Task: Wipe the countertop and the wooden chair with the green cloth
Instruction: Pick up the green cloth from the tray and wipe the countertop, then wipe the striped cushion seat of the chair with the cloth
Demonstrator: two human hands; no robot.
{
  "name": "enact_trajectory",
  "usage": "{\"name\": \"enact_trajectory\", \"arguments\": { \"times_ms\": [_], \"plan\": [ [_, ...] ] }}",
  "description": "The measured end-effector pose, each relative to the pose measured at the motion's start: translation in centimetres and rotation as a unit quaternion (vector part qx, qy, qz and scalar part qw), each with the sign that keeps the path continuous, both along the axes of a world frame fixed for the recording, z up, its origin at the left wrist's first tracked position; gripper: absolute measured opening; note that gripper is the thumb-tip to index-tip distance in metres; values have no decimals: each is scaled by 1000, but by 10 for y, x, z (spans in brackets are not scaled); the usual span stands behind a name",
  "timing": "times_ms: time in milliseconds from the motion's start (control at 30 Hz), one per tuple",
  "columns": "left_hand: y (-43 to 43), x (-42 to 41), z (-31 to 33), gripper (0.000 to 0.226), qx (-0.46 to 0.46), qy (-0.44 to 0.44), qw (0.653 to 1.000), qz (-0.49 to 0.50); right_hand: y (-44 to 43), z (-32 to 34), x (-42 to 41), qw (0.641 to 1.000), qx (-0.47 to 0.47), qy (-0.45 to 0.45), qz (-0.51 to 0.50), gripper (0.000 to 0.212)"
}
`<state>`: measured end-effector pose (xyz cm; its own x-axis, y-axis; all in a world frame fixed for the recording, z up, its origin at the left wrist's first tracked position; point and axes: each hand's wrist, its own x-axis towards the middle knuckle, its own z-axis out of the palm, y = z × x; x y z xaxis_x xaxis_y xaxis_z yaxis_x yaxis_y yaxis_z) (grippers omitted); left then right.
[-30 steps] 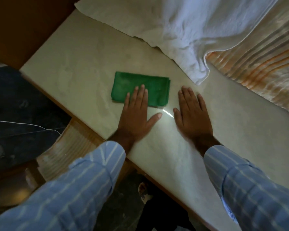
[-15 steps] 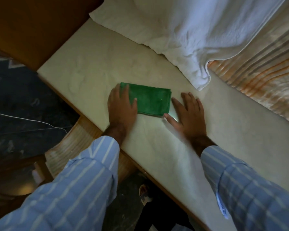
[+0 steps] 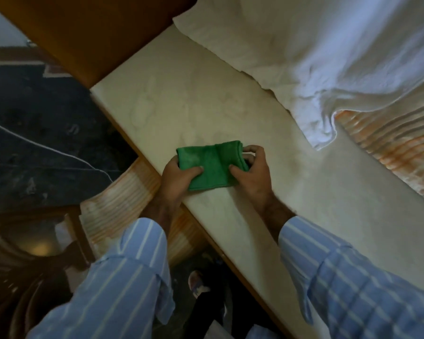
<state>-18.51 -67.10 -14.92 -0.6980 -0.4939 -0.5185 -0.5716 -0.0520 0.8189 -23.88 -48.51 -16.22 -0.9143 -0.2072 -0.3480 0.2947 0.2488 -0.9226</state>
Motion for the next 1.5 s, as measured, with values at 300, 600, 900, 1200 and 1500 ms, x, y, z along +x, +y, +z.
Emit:
{"name": "enact_trajectory", "arguments": {
  "times_ms": [300, 600, 900, 1200, 1500],
  "plan": [
    [-77, 142, -5, 41, 105, 91, 962, 234, -109, 16, 56, 989, 0, -26, 148, 26],
    [-109, 298, -100, 47, 129, -2, 925, 359, -188, -84, 181, 947, 93, -170, 256, 28],
    [-123, 364, -212, 29, 147, -84, 915, 366, -188, -205, 233, 894, 216, -224, 322, 21],
    [-207, 325, -260, 35, 68, -35, 944, 322, -276, -270, 194, 923, 179, -180, 289, 40],
    [-317, 257, -285, 61, -366, -177, 909, 95, -367, -283, 127, 964, 85, -53, 247, 37]
  ]
}}
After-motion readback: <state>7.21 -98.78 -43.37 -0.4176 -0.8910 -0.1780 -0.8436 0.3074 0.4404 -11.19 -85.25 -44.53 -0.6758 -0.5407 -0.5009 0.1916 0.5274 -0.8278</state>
